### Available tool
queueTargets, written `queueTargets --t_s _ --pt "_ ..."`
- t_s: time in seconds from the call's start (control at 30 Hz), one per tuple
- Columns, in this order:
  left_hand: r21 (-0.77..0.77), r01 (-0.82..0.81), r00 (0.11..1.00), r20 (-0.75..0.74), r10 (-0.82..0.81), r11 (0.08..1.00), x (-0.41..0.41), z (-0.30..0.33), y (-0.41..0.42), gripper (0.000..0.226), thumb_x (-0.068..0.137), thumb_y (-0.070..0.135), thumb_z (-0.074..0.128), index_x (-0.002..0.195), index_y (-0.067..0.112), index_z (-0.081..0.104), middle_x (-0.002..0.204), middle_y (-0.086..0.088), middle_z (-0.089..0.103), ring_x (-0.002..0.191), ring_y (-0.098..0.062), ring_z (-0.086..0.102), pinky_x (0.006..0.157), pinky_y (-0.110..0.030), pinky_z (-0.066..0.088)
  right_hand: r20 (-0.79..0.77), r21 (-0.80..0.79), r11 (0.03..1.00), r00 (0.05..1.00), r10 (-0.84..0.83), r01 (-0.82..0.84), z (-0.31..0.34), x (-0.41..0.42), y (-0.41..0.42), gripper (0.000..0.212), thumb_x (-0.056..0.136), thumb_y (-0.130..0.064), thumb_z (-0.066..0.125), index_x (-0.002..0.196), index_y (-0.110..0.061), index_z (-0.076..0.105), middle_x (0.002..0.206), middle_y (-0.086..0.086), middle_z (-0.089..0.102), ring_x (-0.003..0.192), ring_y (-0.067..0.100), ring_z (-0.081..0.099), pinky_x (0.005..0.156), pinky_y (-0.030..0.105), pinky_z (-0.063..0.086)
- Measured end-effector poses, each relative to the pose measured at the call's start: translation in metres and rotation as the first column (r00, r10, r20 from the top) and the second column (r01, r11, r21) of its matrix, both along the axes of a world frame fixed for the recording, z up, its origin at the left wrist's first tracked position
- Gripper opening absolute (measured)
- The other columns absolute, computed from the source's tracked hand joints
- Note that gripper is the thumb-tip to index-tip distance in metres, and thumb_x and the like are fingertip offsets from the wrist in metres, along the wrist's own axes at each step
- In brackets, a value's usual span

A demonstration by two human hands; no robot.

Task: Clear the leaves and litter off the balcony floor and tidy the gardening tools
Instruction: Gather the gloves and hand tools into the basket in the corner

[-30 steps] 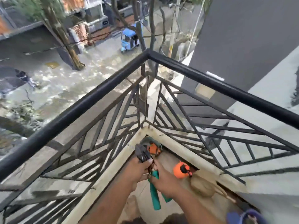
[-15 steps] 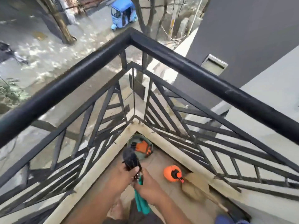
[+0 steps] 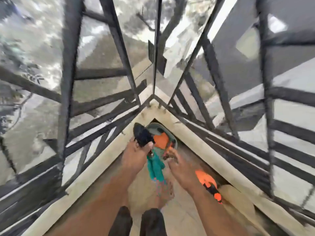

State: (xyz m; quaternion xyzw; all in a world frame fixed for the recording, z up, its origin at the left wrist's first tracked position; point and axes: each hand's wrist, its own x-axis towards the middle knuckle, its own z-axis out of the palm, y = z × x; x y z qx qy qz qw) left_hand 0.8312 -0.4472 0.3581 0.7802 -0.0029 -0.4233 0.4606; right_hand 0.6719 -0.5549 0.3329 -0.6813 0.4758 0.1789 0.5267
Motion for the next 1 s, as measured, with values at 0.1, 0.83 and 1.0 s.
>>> queueTargets --t_s 0.1,0.83,1.0 --pt "0.009 0.026 0.994 0.102 -0.026 1.000 0.025 -0.073 -0.011 0.023 0.097 0.025 0.079 0.117 0.031 0.068 0.104 0.016 0.076 0.091 0.013 0.068 0.084 -0.021 0.054 -0.103 -0.087 0.994 0.993 0.056 -0.065 -0.095 0.011 -0.014 0.041 0.098 -0.035 0.046 0.138 -0.038 0.054 0.125 -0.001 0.067 0.107 0.024 0.068 0.086 0.034 0.052" --pt "0.241 0.215 0.828 0.469 -0.307 0.946 0.094 -0.286 -0.035 0.032 0.091 0.041 0.078 0.116 0.031 0.062 0.089 0.025 0.063 0.089 -0.002 0.061 0.080 -0.024 0.046 0.057 -0.235 0.960 0.988 -0.142 0.152 -0.321 0.087 0.003 0.029 0.088 -0.033 0.074 0.071 -0.010 0.065 0.066 -0.006 0.062 0.067 0.005 0.058 0.064 0.028 0.043" --pt "0.277 0.363 0.775 0.441 -0.453 0.890 0.081 -0.287 -0.051 0.035 0.094 0.034 0.075 0.124 0.024 0.061 0.099 0.008 0.071 0.094 -0.017 0.065 0.079 -0.026 0.045 0.156 -0.048 0.860 0.854 -0.496 0.508 -0.269 0.056 -0.014 0.034 0.070 -0.036 0.080 0.086 -0.028 0.050 0.076 -0.015 0.060 0.068 0.013 0.061 0.072 0.043 0.057"
